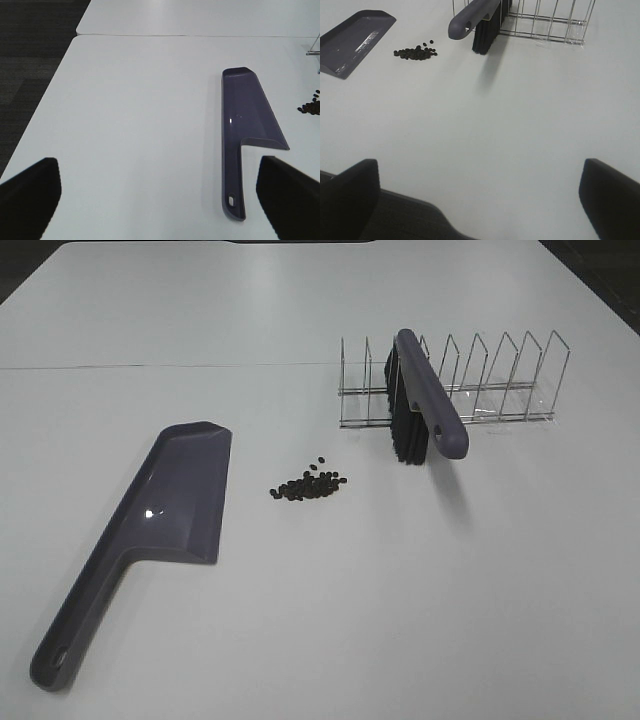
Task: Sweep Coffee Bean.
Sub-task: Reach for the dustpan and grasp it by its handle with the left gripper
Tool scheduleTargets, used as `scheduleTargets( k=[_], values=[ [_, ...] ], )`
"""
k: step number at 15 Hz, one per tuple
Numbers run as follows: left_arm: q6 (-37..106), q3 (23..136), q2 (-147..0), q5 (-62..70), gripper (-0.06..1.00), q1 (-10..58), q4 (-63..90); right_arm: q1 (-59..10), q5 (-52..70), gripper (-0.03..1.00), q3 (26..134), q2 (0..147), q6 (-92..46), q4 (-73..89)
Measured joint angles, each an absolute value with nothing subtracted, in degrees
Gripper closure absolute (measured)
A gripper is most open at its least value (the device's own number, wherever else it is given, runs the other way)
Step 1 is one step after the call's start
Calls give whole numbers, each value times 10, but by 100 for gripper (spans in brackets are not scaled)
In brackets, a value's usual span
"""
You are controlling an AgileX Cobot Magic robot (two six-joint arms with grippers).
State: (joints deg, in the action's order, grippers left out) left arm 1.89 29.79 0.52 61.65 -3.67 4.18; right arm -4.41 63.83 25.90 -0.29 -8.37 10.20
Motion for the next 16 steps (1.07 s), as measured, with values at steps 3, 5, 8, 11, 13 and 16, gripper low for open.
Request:
scheduleTargets(
  k=[3, 5, 8, 11, 13, 16],
  values=[
    [19, 298, 5, 617, -5, -37, 42, -44, 638, -2, 259, -3, -84, 102],
    [19, 298, 5, 617, -5, -37, 42, -44, 638, -2, 259, -3, -84, 102],
    [19, 298, 5, 617, -5, -37, 42, -44, 638, -2, 259, -3, -84, 102],
    [19, 298, 5, 617, -5, -37, 42, -44, 638, -2, 259, -3, -84, 102],
    [19, 298, 5, 617, -5, -37, 42, -44, 638, -2, 259, -3, -84, 102],
    [19, 298, 5, 617, -5, -37, 42, -44, 638, -2, 259, -3, -84, 102]
  ],
)
